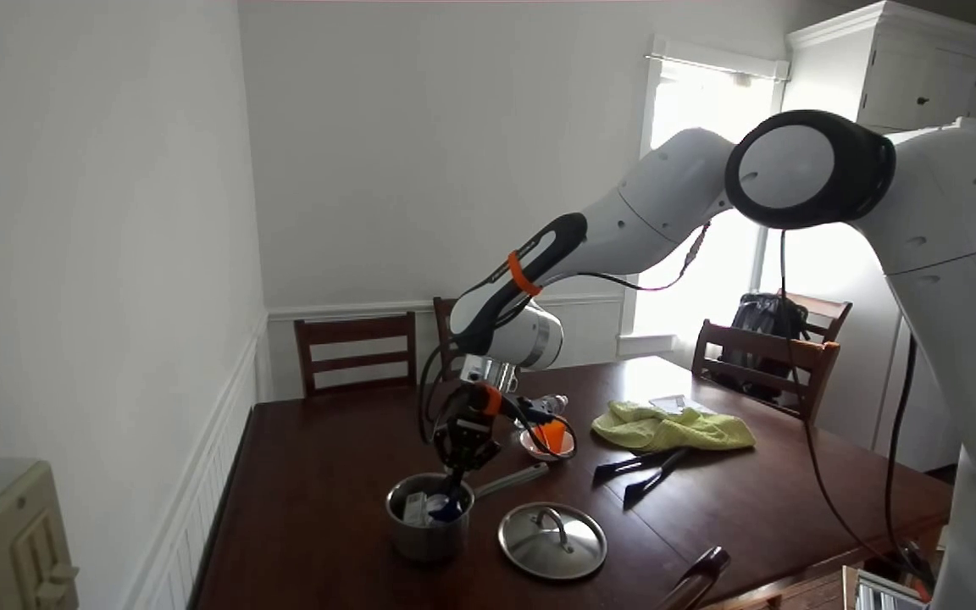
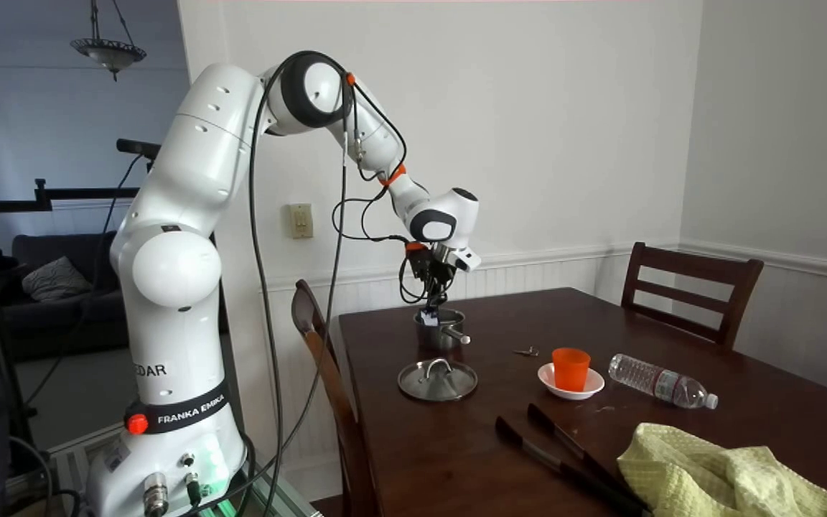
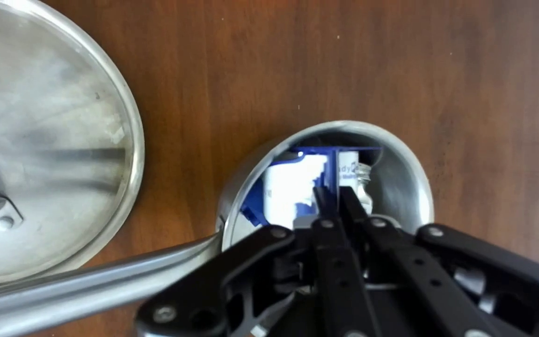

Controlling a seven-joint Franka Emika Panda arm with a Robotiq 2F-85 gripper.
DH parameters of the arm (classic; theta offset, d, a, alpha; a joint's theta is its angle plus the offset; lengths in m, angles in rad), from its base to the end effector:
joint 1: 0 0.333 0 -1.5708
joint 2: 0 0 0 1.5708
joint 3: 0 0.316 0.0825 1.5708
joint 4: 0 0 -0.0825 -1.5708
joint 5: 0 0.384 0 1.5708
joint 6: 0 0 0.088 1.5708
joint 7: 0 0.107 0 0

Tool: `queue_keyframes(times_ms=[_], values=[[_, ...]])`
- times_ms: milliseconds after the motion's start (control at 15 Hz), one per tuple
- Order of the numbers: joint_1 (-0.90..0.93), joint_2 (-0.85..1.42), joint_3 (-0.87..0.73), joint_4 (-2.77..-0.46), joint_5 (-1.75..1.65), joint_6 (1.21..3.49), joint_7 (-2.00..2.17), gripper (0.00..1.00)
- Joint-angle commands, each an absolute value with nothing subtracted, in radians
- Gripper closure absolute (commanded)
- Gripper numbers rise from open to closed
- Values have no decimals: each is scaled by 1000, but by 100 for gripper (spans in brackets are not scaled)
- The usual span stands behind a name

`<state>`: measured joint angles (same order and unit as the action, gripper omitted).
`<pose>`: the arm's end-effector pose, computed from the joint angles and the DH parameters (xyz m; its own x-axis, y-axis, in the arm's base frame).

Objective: Move the silver object from the pot to the table

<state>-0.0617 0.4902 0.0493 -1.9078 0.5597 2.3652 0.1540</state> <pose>0.6281 -0.0028 0.2381 0.8393 -0.5158 -0.1716 -0.5410 -0.7615 -0.3571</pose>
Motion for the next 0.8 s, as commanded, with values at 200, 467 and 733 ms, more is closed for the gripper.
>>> queue_keyframes(times_ms=[200,467,733], values=[[-51,167,51,-2106,530,2348,96,98],[-61,-35,-27,-2280,436,2423,278,98],[-122,-218,-105,-2442,427,2408,330,98]])
